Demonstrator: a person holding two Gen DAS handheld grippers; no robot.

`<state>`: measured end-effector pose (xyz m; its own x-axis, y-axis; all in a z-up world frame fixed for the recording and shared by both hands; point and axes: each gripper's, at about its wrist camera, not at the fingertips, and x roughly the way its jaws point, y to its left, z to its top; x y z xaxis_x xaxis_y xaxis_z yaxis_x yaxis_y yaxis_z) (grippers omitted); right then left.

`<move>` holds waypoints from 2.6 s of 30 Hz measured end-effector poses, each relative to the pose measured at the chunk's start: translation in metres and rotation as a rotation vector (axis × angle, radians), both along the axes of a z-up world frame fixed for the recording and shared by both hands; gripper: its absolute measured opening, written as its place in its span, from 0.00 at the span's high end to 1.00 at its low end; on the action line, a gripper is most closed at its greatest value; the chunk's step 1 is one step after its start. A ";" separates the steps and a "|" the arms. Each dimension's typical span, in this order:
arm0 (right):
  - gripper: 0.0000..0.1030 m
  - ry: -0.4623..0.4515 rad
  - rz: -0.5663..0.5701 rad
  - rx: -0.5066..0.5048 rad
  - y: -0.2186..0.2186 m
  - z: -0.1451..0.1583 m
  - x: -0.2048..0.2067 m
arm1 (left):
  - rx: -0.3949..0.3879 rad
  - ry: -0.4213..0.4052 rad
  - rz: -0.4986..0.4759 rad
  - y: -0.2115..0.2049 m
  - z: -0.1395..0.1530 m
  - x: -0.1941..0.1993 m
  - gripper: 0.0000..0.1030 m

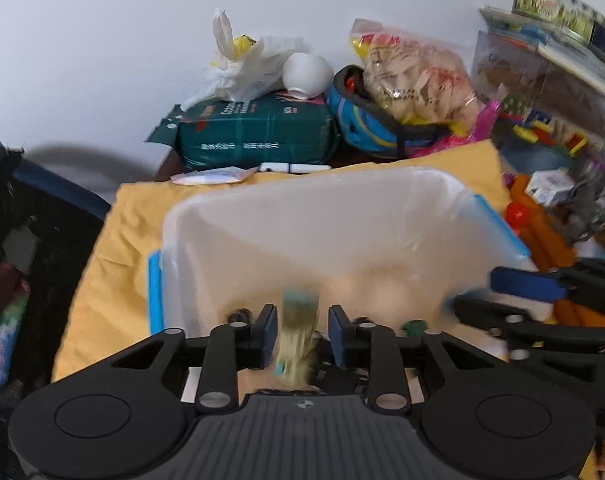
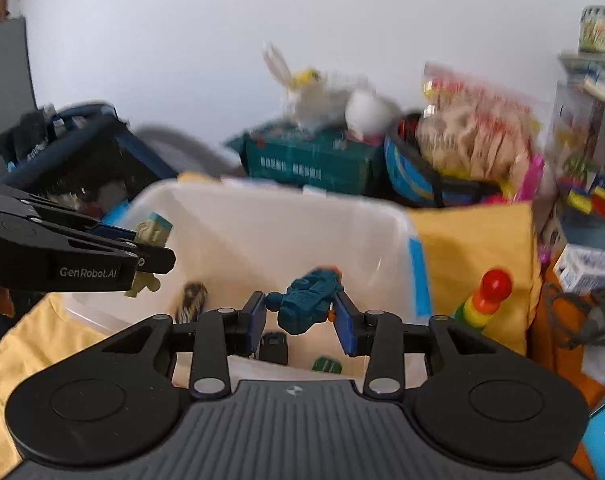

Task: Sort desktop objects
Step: 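Carry both figures over the white bin and open both tools to drop them, then bring both tools back to the toy pile, then grasp the long red brick with the left tool while the right tool grasps the yellow brick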

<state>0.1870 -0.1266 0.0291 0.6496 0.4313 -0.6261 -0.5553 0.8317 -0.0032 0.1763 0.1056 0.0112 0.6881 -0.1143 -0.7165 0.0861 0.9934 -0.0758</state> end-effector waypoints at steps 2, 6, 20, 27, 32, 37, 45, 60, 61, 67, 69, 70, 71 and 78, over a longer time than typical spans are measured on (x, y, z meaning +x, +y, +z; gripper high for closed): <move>0.59 0.000 0.007 -0.003 0.002 -0.001 -0.003 | -0.001 -0.040 -0.021 0.001 0.007 -0.016 0.53; 0.54 -0.044 0.016 0.016 -0.007 0.010 -0.018 | 0.042 -0.113 -0.059 -0.006 0.022 -0.047 0.45; 0.59 0.123 0.009 -0.044 -0.071 -0.065 -0.112 | -0.012 0.134 -0.126 -0.016 -0.068 -0.158 0.32; 0.59 0.095 0.125 -0.215 -0.063 -0.096 -0.164 | -0.026 0.183 -0.174 -0.016 -0.082 -0.183 0.32; 0.55 -0.053 0.281 -0.362 -0.043 -0.097 -0.168 | 0.016 0.172 -0.229 -0.008 -0.070 -0.199 0.32; 0.55 -0.056 0.449 -0.462 -0.033 -0.112 -0.162 | 0.159 0.171 -0.415 -0.001 -0.063 -0.217 0.32; 0.88 0.107 0.315 -0.312 -0.047 -0.096 -0.148 | 0.277 0.171 -0.706 -0.033 -0.079 -0.242 0.39; 0.55 -0.013 0.392 -0.338 -0.051 -0.093 -0.161 | -0.095 0.338 -0.548 0.000 -0.083 -0.177 0.74; 0.54 -0.061 0.431 -0.369 -0.046 -0.096 -0.164 | -0.130 0.341 -0.541 0.002 -0.078 -0.179 0.74; 0.67 -0.009 0.534 -0.437 -0.029 -0.113 -0.147 | -0.108 0.384 -0.543 -0.010 -0.088 -0.194 0.74; 0.75 0.040 0.512 -0.431 -0.028 -0.117 -0.141 | -0.127 0.396 -0.517 -0.009 -0.095 -0.196 0.74; 0.76 0.080 0.477 -0.405 -0.030 -0.115 -0.137 | -0.133 0.395 -0.510 -0.009 -0.097 -0.197 0.74; 0.76 0.119 0.444 -0.383 -0.033 -0.112 -0.135 | -0.136 0.392 -0.504 -0.008 -0.098 -0.198 0.74; 0.75 0.662 0.186 0.195 -0.094 -0.103 -0.115 | -0.268 0.402 -0.376 0.015 -0.108 -0.181 0.73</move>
<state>0.0716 -0.2202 -0.0738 0.0644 0.6422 -0.7638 -0.5217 0.6741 0.5228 -0.0044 0.1206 -0.0971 0.2474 -0.5087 -0.8247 0.3395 0.8426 -0.4179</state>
